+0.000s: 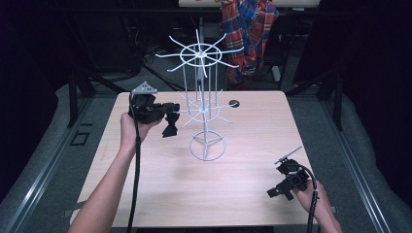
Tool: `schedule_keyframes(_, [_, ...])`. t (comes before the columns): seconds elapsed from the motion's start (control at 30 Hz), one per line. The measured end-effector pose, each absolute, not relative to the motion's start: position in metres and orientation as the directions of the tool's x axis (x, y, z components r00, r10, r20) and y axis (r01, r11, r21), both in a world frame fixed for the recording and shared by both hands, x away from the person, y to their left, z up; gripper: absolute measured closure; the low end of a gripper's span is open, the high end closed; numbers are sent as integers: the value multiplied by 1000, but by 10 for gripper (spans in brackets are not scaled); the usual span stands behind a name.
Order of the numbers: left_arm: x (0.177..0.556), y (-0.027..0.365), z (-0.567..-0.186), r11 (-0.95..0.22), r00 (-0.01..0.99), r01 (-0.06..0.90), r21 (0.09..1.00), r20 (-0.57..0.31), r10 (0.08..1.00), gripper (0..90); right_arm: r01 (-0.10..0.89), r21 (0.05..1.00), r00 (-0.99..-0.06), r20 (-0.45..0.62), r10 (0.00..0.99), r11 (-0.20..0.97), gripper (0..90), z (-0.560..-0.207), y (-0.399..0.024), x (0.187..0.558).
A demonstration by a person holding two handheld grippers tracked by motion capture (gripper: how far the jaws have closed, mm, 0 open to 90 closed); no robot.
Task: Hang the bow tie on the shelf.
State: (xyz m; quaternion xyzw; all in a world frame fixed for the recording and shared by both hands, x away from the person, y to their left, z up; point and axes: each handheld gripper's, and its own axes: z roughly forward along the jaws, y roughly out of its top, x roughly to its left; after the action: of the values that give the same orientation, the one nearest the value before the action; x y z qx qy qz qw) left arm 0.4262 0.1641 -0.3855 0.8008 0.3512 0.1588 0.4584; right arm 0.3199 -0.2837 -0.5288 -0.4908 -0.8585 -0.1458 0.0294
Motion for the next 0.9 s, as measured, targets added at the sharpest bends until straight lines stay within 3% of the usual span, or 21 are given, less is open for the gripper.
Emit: schedule_keyframes(0.9, [429, 145, -390, -370, 725, 413, 833, -54, 687, 866, 856, 227, -508, 205, 837, 464, 154, -529, -284, 319])
